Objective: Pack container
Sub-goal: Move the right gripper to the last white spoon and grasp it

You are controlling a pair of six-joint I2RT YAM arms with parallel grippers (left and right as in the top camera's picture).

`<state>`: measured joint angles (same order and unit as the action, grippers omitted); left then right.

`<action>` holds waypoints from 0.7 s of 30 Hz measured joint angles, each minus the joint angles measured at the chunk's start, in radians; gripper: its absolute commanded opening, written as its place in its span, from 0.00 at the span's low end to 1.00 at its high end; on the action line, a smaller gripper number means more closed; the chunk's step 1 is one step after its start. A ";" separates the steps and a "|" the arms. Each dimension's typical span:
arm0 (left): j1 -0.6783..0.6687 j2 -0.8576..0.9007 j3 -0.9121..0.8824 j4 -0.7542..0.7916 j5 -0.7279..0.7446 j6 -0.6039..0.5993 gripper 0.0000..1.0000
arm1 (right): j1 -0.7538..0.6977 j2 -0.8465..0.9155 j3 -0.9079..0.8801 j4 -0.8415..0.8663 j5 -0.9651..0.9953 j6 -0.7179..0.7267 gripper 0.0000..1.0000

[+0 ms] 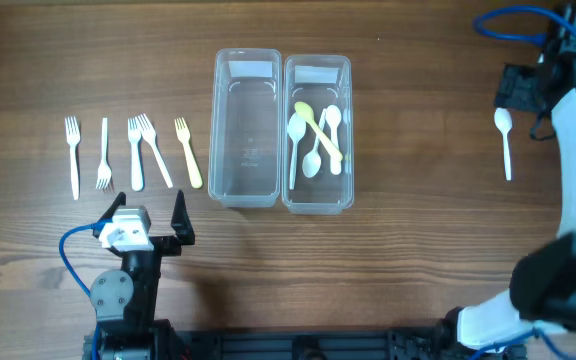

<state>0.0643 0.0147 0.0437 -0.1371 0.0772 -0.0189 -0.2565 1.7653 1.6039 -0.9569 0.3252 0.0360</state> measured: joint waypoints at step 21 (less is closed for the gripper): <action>0.000 0.000 0.000 0.000 0.000 0.000 1.00 | -0.075 0.347 -0.014 0.094 -0.172 -0.193 0.80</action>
<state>0.0643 0.0147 0.0437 -0.1371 0.0772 -0.0189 -0.3313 2.1124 1.5898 -0.8627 0.1535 -0.1570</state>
